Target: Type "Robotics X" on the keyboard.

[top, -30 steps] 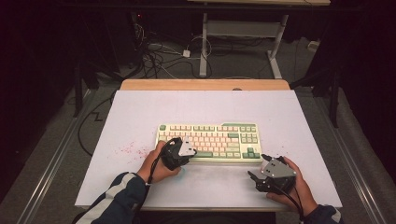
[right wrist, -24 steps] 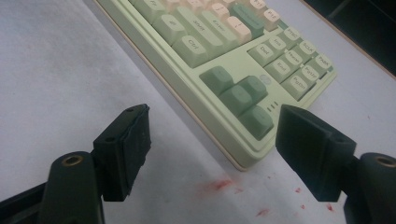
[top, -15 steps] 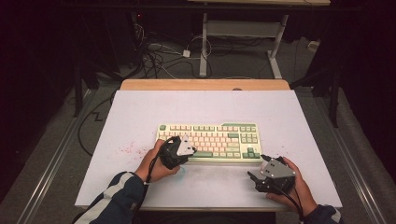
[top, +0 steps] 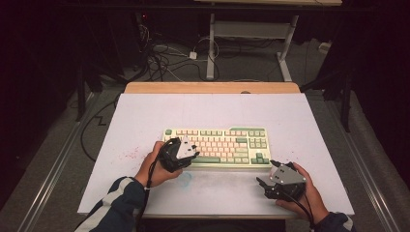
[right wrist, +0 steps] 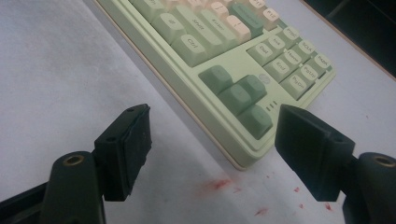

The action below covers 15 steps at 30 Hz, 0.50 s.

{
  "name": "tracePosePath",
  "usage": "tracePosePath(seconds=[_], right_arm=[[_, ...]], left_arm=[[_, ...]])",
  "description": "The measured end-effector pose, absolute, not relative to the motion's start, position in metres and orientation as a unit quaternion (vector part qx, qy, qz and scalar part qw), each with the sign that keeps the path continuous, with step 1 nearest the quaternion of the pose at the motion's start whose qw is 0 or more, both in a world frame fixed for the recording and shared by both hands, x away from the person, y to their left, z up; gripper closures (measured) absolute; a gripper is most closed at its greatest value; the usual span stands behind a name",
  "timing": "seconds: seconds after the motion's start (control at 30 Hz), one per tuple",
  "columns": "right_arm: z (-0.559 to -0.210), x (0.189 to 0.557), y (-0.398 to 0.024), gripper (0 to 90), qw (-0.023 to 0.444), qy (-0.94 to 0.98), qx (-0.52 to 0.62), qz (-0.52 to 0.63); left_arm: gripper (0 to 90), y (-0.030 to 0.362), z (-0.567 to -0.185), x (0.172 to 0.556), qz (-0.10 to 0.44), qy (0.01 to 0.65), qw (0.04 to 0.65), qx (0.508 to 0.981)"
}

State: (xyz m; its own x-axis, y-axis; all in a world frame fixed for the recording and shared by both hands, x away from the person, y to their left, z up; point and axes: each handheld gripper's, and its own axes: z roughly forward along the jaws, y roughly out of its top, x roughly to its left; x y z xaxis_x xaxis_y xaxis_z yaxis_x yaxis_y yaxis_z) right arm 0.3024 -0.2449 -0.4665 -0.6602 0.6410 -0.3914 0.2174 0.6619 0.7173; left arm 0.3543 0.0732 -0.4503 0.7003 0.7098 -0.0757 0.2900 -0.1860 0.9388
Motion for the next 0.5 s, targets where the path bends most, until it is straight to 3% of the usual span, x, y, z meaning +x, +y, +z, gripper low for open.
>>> tracePosePath(seconds=[0.27, 0.37, 0.5], right_arm=[[-0.466, 0.303, -0.246, 28.3, 0.328, 0.849, 0.254, 0.326], [-0.465, 0.302, -0.246, 28.3, 0.33, 0.849, 0.254, 0.326], [-0.465, 0.302, -0.247, 28.5, 0.333, 0.846, 0.258, 0.326]], left_arm=[[39.6, 0.08, -0.448, 0.35, 0.231, 0.328, 0.552, 0.731], [36.6, 0.085, -0.452, 0.35, 0.259, 0.324, 0.54, 0.733], [32.4, 0.093, -0.452, 0.348, 0.255, 0.331, 0.552, 0.722]])
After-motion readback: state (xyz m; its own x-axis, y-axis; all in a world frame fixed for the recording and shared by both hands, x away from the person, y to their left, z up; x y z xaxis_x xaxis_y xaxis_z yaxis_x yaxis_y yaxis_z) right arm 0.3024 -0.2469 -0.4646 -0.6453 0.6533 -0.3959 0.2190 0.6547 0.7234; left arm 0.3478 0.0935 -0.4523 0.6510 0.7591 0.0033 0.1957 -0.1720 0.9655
